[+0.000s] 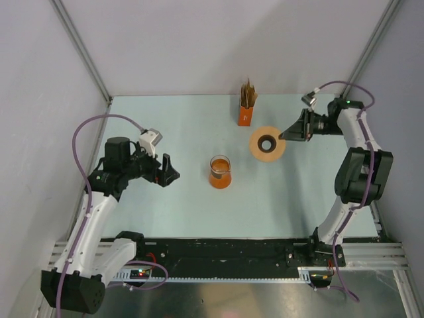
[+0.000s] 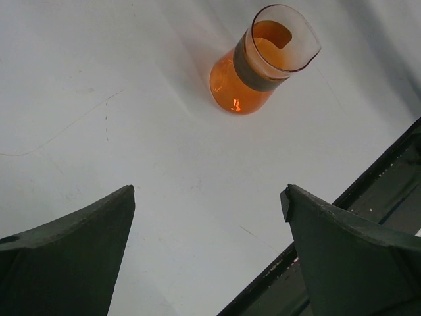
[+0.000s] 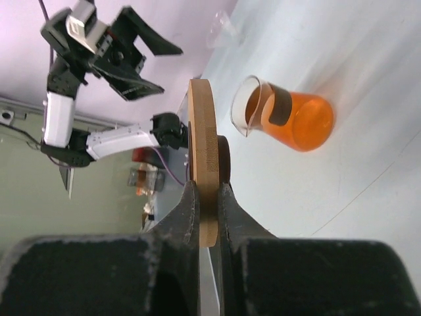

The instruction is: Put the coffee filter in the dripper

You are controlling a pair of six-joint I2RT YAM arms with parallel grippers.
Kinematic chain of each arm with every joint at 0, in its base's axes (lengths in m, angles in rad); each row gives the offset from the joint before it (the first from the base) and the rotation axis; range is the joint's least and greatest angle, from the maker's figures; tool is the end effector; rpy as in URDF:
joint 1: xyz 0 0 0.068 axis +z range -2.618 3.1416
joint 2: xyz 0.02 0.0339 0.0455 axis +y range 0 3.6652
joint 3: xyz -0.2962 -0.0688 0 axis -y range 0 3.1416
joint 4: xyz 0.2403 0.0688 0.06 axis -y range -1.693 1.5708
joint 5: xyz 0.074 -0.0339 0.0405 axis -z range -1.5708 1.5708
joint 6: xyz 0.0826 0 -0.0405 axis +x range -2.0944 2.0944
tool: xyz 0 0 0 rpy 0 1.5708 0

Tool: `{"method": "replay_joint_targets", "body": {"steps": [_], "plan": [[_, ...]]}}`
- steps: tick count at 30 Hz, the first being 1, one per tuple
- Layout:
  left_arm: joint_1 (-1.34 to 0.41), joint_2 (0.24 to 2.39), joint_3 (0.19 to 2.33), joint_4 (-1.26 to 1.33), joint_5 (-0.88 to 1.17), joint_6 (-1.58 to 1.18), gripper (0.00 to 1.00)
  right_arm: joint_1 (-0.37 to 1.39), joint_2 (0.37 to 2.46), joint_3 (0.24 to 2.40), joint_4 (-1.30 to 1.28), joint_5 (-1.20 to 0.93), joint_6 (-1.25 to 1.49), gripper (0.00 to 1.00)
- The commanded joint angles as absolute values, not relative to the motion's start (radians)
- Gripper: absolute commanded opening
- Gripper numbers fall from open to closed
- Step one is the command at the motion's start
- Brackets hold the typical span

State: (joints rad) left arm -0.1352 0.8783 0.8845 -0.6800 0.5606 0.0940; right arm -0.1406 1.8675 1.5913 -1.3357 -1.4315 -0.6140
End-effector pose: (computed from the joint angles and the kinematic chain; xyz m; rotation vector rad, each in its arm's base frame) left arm 0.1757 -0.0682 0.3131 0.5490 2.1302 -0.6488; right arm 0.3586 0.0319 0.3036 -0.4513 2.0293 1.6961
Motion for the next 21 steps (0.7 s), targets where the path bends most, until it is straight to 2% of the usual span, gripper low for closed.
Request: {"method": "replay_joint_targets", "body": {"steps": [1, 4, 6, 10, 11, 15, 18, 21], "plan": [[-0.138, 0.901, 0.963, -0.658, 0.572, 0.058, 1.0, -0.214, 1.791, 1.729, -1.569, -1.673, -0.388, 0.0], [-0.138, 0.915, 0.98, -0.656, 0.572, 0.044, 1.0, -0.239, 1.762, 1.728, -1.402, -1.561, -0.134, 0.0], [-0.138, 0.92, 0.987, -0.656, 0.574, 0.035, 1.0, -0.241, 1.668, 1.643, -1.151, -1.485, 0.157, 0.0], [-0.138, 0.919, 0.985, -0.647, 0.577, 0.026, 1.0, -0.225, 1.466, 1.262, -0.099, -1.389, 0.894, 0.0], [-0.139, 0.912, 0.983, -0.645, 0.579, 0.025, 1.0, -0.203, 1.453, 1.221, 0.043, -1.39, 0.975, 0.0], [-0.138, 0.876, 0.974, -0.643, 0.581, 0.029, 1.0, -0.102, 1.455, 1.111, 0.327, -1.377, 1.097, 0.0], [-0.138, 0.856, 0.965, -0.642, 0.582, 0.029, 1.0, -0.024, 1.516, 0.958, 0.866, -1.348, 1.43, 0.0], [-0.138, 0.833, 0.961, -0.642, 0.578, 0.022, 1.0, 0.051, 1.658, 0.896, 1.322, -1.315, 1.745, 0.0]]}}
